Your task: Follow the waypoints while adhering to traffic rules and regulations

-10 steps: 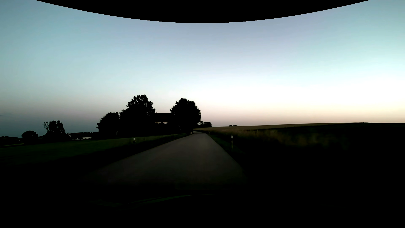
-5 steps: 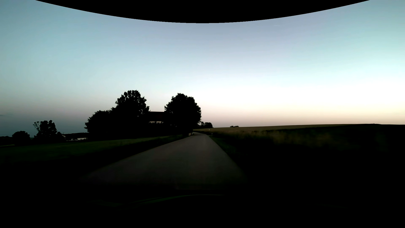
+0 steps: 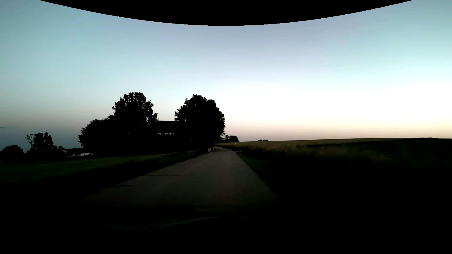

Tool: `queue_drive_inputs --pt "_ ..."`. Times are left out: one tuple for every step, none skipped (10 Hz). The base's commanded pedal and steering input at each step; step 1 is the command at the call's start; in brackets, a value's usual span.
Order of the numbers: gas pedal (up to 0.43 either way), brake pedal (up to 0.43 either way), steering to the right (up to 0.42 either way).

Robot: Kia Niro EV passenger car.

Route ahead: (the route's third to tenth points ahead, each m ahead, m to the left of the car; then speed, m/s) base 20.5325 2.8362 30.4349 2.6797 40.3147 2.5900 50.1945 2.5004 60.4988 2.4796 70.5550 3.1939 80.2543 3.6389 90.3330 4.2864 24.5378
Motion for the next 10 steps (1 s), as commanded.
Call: queue_drive_inputs --pt "0.197 0.000 0.000" --pt "0.197 0.000 0.000" --pt "0.197 0.000 0.000" --pt "0.197 0.000 0.000" --pt "0.197 0.000 0.000" --pt "0.197 0.000 0.000" --pt "0.197 0.000 0.000" --pt "0.189 0.000 0.000" --pt "0.189 0.000 0.000" --pt "0.189 0.000 0.000"
